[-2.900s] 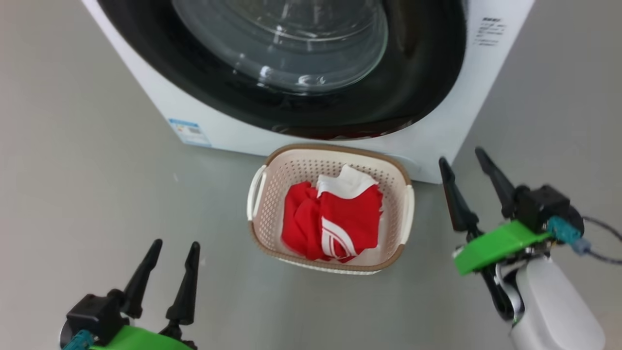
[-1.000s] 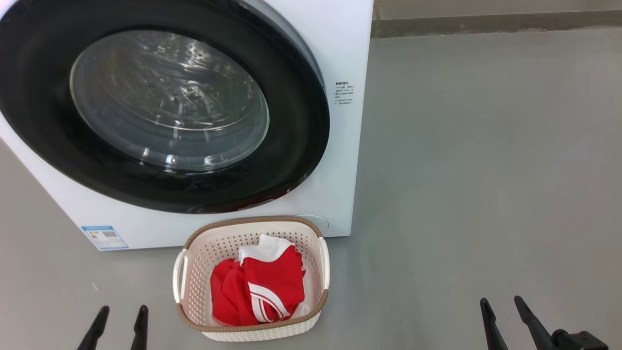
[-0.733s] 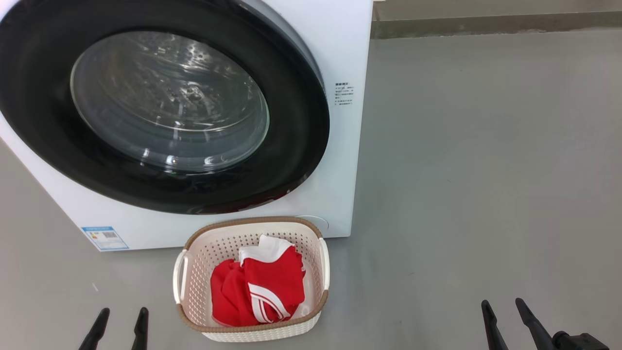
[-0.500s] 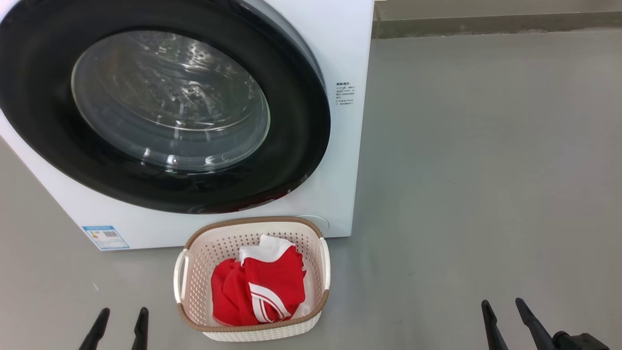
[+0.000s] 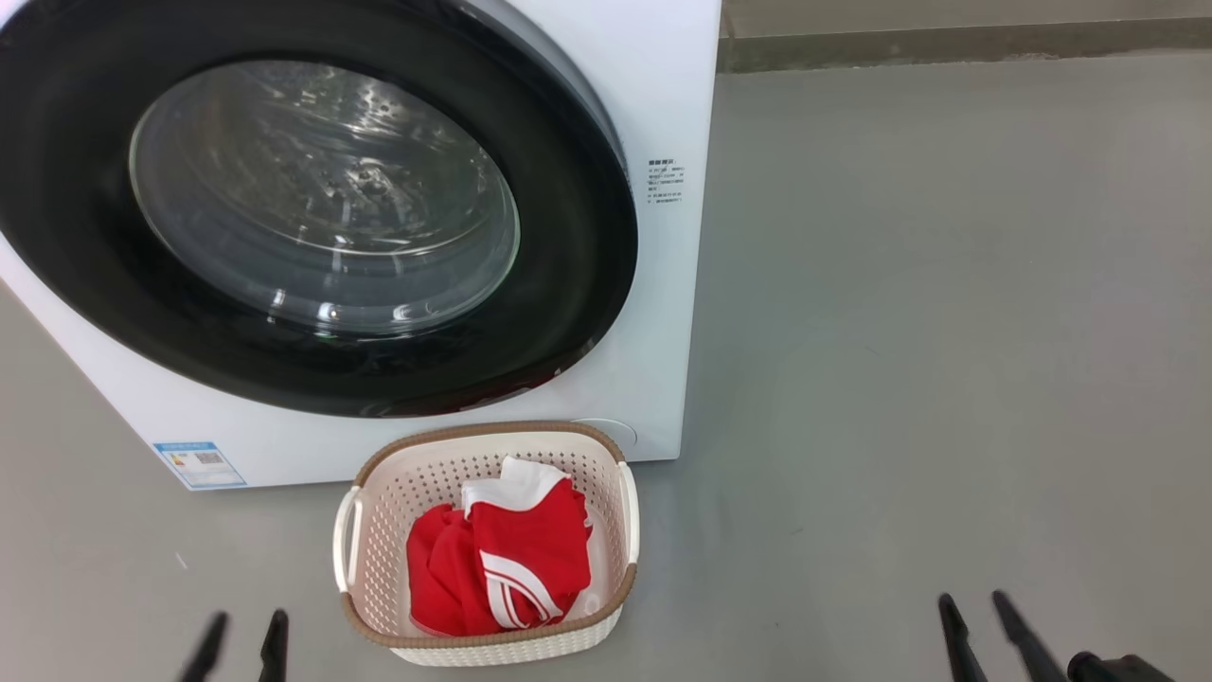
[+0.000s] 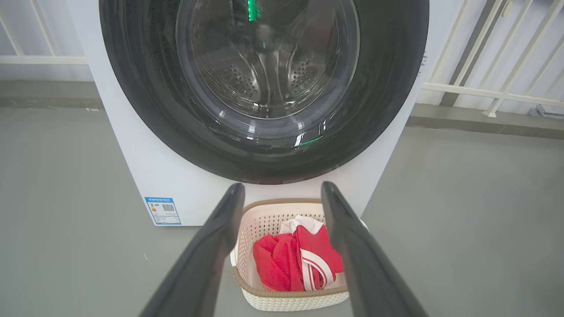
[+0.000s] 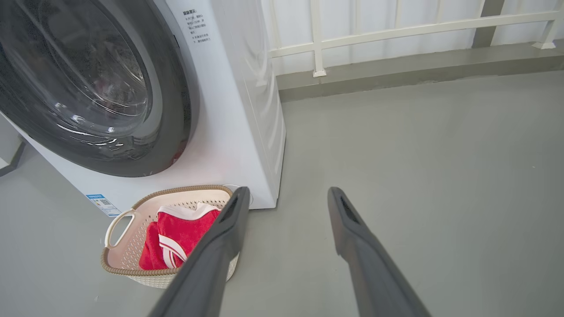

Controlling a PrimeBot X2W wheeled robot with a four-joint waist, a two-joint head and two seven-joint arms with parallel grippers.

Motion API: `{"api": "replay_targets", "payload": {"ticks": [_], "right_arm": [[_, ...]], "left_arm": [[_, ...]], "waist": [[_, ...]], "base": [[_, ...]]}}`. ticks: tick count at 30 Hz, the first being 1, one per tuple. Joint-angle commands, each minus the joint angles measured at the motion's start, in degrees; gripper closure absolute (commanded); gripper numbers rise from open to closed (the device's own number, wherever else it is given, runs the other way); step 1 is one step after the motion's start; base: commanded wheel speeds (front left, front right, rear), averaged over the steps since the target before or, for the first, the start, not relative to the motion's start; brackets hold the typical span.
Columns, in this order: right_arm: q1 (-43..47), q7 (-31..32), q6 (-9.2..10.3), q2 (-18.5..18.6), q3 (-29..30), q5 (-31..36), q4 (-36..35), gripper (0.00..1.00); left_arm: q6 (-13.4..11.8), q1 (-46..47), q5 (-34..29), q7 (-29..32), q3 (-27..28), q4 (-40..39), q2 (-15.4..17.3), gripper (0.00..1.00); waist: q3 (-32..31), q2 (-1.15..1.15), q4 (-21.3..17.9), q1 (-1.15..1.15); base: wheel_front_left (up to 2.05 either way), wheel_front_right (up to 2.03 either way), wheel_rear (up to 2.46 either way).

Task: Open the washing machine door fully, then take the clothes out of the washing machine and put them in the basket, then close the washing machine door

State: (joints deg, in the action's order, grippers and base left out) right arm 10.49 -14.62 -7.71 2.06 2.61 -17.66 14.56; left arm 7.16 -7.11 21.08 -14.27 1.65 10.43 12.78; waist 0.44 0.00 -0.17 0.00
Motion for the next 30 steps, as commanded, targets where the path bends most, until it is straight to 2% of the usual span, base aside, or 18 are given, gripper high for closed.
{"api": "replay_targets", "payload": {"ticks": [1,5,11,15,30], "right_arm": [[0.0,0.02,0.0,-0.12,-0.04,-0.06,0.75,1.0],[-0.08,0.18,0.0,-0.73,-0.12,-0.57,3.12,1.0],[-0.77,1.03,0.01,-0.5,-0.12,-4.32,2.84,1.0],[-1.32,1.61,0.02,-0.35,-0.12,-6.81,2.77,1.0],[-3.38,3.83,0.05,0.11,-0.01,-16.07,2.37,1.0]], "left_arm": [[-0.07,0.01,0.13,0.13,-0.16,0.69,-0.4,1.0],[-0.06,-0.04,0.64,0.3,-0.83,3.04,-2.41,1.0],[-0.04,0.53,4.03,1.31,-0.54,2.99,-2.77,1.0],[-0.03,0.96,6.3,1.96,-0.37,3.05,-3.01,1.0],[0.02,2.64,14.82,4.43,0.32,3.15,-3.92,1.0]], "waist": [[0.0,0.0,0.0,0.0],[0.0,0.0,-0.01,0.0],[-0.15,0.0,0.01,0.13],[-0.06,0.0,0.01,0.01],[-0.06,0.0,0.03,0.0]], "base": [[0.0,0.0,0.0],[0.0,0.0,0.0],[0.0,0.0,0.0],[0.0,0.0,0.0],[0.0,0.0,0.0]]}}
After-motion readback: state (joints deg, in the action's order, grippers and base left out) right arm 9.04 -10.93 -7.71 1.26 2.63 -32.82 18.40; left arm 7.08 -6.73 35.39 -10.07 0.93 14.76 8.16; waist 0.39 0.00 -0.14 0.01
